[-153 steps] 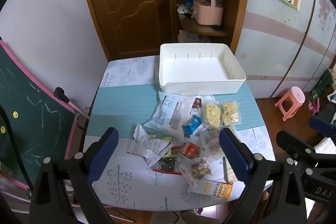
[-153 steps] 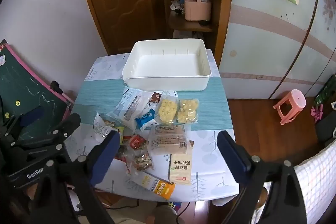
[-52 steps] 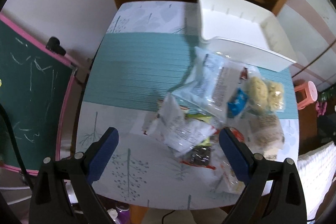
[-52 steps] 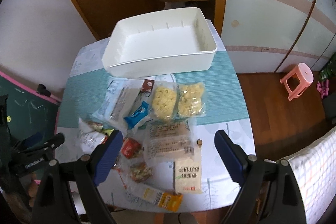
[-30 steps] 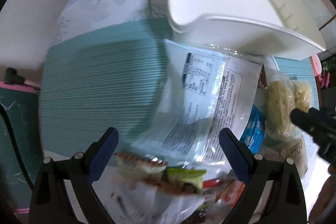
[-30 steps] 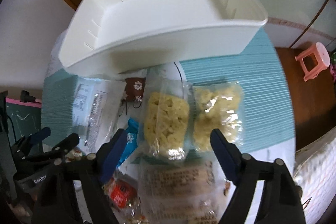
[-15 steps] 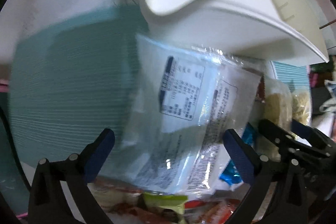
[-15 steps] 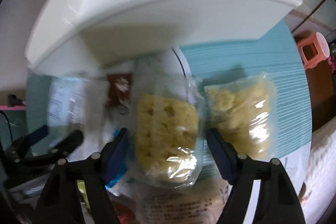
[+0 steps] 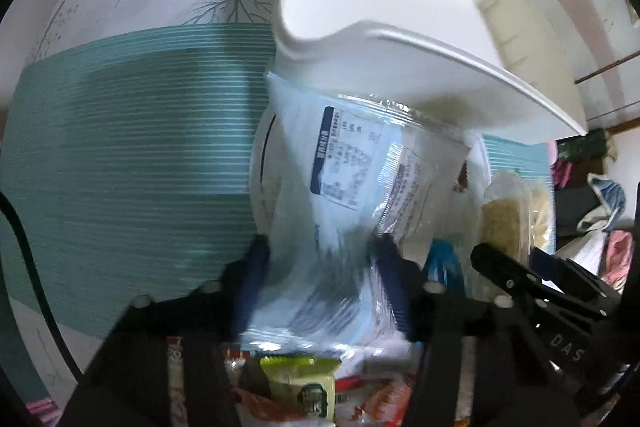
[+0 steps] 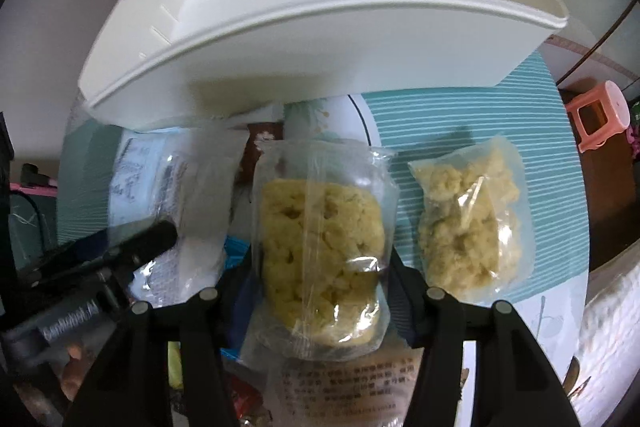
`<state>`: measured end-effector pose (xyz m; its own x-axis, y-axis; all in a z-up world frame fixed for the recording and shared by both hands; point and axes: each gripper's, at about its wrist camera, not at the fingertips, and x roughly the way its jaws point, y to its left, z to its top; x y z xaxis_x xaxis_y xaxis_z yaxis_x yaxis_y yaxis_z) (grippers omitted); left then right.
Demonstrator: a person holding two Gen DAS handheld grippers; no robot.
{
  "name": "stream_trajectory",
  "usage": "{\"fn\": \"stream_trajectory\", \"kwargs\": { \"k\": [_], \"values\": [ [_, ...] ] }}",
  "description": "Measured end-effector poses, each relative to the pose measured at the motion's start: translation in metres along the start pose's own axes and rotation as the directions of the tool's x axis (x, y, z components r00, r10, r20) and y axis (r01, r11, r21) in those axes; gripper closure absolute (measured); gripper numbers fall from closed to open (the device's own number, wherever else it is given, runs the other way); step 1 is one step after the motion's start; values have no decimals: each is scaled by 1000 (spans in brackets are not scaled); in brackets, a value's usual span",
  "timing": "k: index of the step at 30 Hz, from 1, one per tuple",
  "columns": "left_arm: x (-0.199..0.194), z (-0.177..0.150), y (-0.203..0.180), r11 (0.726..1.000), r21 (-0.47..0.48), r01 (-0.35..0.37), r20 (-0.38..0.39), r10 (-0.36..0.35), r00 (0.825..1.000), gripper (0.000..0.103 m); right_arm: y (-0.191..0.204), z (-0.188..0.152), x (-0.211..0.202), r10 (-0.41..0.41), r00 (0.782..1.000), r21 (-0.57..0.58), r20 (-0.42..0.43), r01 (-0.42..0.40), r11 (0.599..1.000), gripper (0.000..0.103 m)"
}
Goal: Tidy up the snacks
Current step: 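Grasp the white printed bag with the left tool while the right tool grasps a yellow snack bag, then lift both bags and drop them into the white tray, opening both tools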
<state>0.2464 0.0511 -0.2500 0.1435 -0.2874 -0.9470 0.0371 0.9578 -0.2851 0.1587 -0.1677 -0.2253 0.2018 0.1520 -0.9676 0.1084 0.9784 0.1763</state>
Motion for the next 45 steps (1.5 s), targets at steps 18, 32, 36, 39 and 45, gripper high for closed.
{"fn": "stream_trajectory", "kwargs": {
  "k": [18,32,36,39,45],
  "values": [
    [-127,-38,-29,996,60,-65,310,43,950,70,-4,-16,-92,111,986,-30,127,-108,994,47],
    [-183,21,-85,978,156,-140,490,46,870,69,33,56,-184,121,923,-85,365,-96,992,46],
    [-164,45,-84,978,150,-147,458,63,887,69,22,83,-168,80,932,-39,353,-70,997,46],
    [-143,67,-91,973,148,-177,445,95,891,69,18,103,-156,53,941,-15,335,-52,999,46],
    [-115,94,-92,968,142,-207,413,133,901,67,6,137,-121,6,959,28,284,-15,1000,46]
  ]
}}
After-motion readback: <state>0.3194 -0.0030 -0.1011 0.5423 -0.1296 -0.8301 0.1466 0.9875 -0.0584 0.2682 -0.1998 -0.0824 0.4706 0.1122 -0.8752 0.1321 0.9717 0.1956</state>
